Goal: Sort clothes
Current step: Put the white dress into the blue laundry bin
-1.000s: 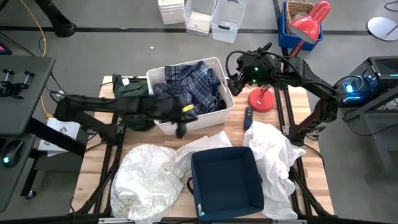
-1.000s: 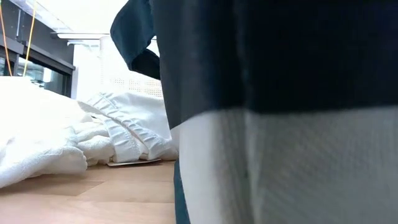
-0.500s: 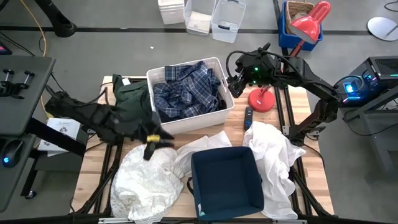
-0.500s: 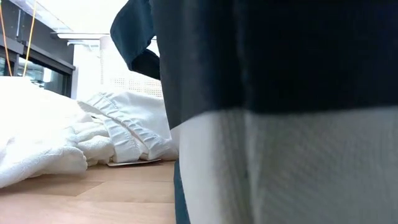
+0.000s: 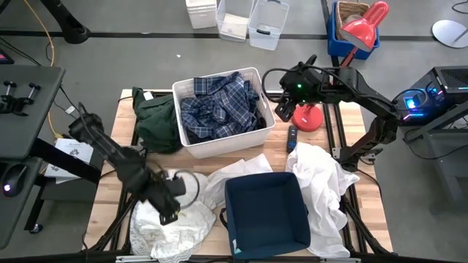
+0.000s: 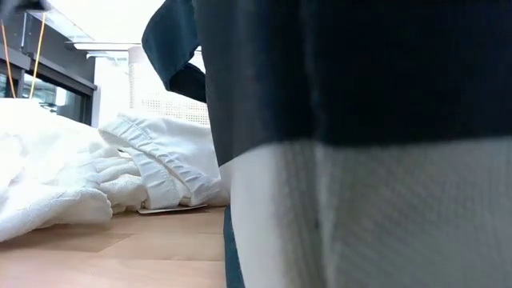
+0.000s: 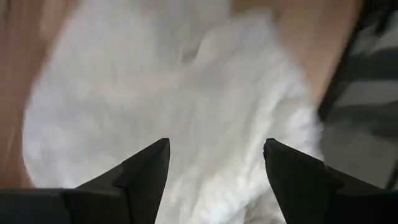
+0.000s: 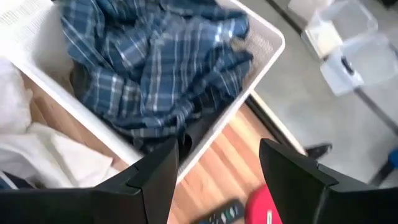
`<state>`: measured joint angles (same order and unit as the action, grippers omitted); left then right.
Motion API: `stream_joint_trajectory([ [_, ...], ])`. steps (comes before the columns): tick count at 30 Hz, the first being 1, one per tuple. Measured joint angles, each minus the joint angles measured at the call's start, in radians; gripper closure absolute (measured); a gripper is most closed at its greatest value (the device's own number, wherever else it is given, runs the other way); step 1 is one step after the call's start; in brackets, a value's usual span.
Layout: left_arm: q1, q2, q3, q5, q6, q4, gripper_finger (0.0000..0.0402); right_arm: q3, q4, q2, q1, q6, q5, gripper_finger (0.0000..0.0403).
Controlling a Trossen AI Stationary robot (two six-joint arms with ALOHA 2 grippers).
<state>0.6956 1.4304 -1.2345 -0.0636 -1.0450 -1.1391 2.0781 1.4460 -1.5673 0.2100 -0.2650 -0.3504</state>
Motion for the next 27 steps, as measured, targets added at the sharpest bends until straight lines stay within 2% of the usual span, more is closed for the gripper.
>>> stream_joint_trajectory([
  [3,0.052,0.06,0.024,0.03,-0.108,-0.019,0.0151,-0.015,0.016,0.0,-0.013,-0.045,-0.002,0.0182],
  [6,0.073,0.1,0.027,0.037,-0.219,-0.024,0.0151,-0.11,-0.005,0.012,-0.038,-0.041,-0.001,0.0182],
  [13,0.078,0.11,0.027,0.029,-0.311,-0.046,0.0151,-0.553,-0.122,0.127,-0.137,-0.062,0.038,0.0182],
  [18,0.072,0.116,0.035,0.031,-0.353,-0.089,0.0151,-0.855,-0.246,0.291,-0.218,-0.256,0.089,0.0182],
  [20,0.056,0.119,0.074,0.063,-0.38,-0.077,0.0151,-0.96,-0.3,0.356,-0.243,-0.353,0.102,0.0182],
  [24,0.016,0.12,0.184,0.173,-0.396,0.038,0.0151,-1.109,-0.414,0.463,-0.287,-0.506,0.137,0.0182],
  [27,0.002,0.12,0.26,0.206,-0.4,0.146,0.0151,-1.168,-0.48,0.511,-0.312,-0.562,0.158,0.0182],
])
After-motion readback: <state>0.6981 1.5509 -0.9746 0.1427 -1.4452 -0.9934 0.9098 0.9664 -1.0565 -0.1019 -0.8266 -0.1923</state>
